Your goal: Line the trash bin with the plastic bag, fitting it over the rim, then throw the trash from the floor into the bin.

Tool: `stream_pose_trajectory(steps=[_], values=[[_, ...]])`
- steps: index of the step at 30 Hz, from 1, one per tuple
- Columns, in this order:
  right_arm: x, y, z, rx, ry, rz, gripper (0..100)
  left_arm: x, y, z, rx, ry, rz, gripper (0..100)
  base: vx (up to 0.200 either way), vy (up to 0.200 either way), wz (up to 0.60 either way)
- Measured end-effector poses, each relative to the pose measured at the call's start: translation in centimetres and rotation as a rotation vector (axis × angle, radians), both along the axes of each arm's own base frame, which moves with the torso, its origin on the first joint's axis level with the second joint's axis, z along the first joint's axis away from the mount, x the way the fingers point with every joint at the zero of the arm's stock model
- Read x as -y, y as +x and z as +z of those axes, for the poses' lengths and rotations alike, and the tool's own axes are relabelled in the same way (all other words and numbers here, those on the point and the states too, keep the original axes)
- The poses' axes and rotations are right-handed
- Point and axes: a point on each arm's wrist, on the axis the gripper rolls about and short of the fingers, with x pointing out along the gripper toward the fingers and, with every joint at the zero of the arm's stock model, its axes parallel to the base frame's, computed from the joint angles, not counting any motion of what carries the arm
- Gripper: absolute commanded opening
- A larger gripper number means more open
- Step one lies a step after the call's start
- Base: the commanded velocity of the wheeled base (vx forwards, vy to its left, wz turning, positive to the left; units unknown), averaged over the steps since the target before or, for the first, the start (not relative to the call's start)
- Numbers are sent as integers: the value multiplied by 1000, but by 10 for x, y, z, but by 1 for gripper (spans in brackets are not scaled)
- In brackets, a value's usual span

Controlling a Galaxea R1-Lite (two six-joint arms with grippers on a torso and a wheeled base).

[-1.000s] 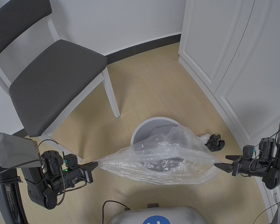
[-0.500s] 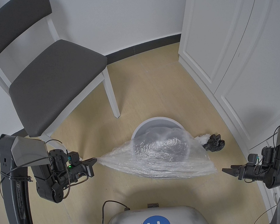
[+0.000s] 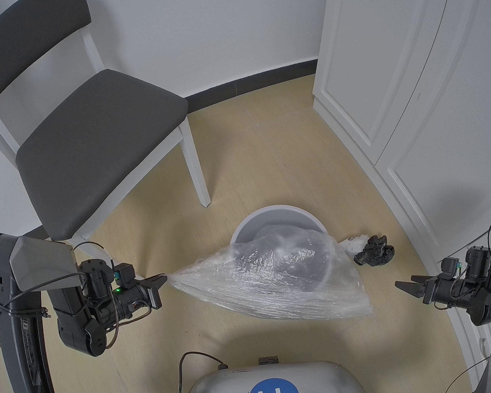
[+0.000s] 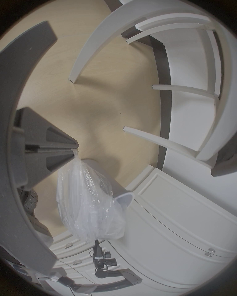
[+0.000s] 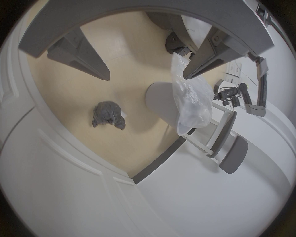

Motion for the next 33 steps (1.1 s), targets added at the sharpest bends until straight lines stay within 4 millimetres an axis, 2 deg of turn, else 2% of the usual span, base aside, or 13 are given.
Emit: stream_pose_trajectory(steps=[6, 12, 15, 16, 22, 28, 33], values=[[-40, 7, 25, 58, -123, -119, 100, 9, -12, 18, 18, -8, -31, 0, 0, 0, 0], [-108, 20, 61, 221, -188, -133, 100, 19, -20, 35, 44, -31, -59, 0, 0, 0, 0], [-132, 25, 73, 224, -202, -122, 100, 20, -22, 38, 46, -40, -61, 0, 0, 0, 0], [-139, 28, 76, 212, -213, -125, 100, 21, -23, 39, 45, -43, -62, 100, 0, 0, 0], [-174, 44, 101, 127, -282, -125, 100, 21, -26, 42, 39, -56, -60, 100, 0, 0, 0], [-213, 62, 136, 180, -281, -117, 100, 18, -30, 47, 41, -63, -51, 100, 0, 0, 0], [-242, 77, 139, 207, -270, -93, 100, 12, -34, 50, 36, -63, -35, 100, 0, 0, 0]])
